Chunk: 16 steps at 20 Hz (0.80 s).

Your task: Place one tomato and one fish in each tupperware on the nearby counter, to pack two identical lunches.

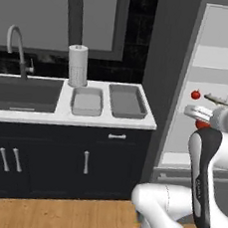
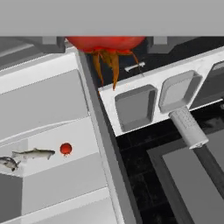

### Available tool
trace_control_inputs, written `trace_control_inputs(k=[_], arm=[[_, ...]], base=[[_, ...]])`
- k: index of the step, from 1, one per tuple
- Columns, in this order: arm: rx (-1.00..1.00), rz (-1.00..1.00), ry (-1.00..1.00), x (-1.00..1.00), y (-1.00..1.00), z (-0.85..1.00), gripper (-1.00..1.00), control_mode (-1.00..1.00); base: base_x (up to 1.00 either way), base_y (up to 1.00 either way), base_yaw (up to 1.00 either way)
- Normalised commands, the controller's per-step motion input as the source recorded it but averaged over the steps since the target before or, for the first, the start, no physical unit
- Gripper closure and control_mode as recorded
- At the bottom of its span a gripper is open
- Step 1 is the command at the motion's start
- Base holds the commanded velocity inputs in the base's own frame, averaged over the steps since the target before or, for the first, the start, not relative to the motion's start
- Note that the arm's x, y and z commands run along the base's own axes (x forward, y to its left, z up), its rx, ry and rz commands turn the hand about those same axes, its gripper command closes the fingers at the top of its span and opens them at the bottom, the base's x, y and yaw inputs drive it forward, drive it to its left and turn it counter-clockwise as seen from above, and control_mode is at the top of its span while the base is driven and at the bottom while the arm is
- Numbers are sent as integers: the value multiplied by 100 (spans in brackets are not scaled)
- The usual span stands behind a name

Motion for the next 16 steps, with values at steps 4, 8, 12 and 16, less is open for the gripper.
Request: trace_control_inputs(k=[4,8,12,16], arm=[[0,0,0,0,0,0,100,100],[0,0,0,0,0,0,100,100],[0,0,0,0,0,0,100,100],[4,-4,33,50,-37,-47,100,-100]], base=[[81,100,8],[100,33,-2],[100,-8,-1],[50,-29,-6]])
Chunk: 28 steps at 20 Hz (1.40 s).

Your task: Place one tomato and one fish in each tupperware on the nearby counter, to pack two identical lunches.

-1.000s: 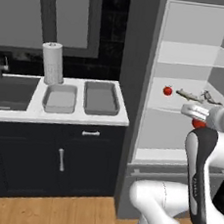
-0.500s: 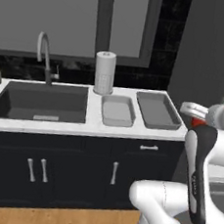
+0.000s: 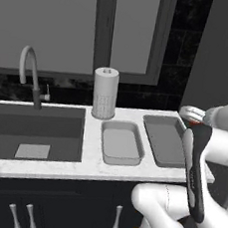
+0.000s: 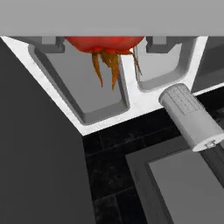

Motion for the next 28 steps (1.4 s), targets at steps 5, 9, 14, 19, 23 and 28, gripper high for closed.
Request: trace_control_inputs(k=[5,9,14,19,23,28], arm=[[3,-9,66,100,-28,-100,100,-100],[4,-1,8,98,-2,-100,100,-100],[0,0,-16,99,-3,-100,100,-100],[-1,0,-5,70,-30,-100,-100,-100],[0,0,-4,27,-9,-33,-100,-100],[1,-3,5,0,1,76,-100,-100]], base=[[0,0,0],[0,0,0],[0,0,0],[0,0,0],[0,0,0],[0,0,0]])
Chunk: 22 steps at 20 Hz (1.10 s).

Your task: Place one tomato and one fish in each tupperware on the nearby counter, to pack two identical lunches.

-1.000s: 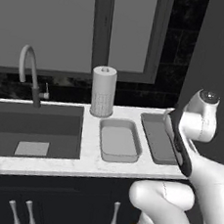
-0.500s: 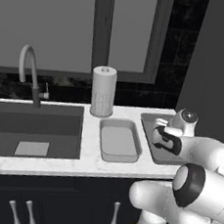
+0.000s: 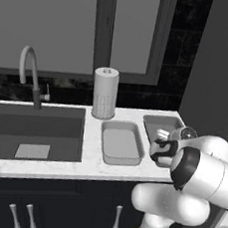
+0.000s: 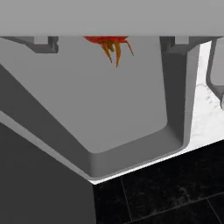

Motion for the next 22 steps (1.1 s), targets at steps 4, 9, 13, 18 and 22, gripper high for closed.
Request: trace_control_inputs(k=[4,9,13,18,22], arm=[[0,0,8,-13,0,100,-100,-100],[0,6,26,-67,12,100,-100,-100],[-3,18,27,-100,37,26,-100,-100],[-2,22,17,-100,25,-63,-100,-100],[0,0,0,0,0,0,-100,100]], base=[[0,0,0],[0,0,0],[0,0,0],[0,0,0],[-100,-11,10]])
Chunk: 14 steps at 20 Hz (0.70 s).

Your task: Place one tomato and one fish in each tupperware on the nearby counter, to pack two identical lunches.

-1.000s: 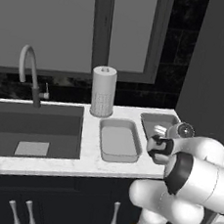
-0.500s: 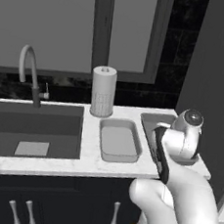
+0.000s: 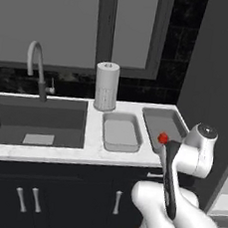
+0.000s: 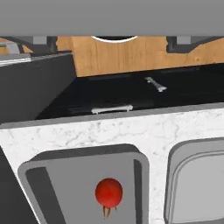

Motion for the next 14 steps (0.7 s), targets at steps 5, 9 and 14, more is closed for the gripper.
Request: trace_control_inputs(k=[5,9,14], arm=[[0,0,0,0,0,0,-100,100],[0,0,0,0,0,0,-100,100],[0,0,0,0,0,0,-100,100]], base=[[-100,-27,1],[-76,-100,-14],[12,-100,-29]])
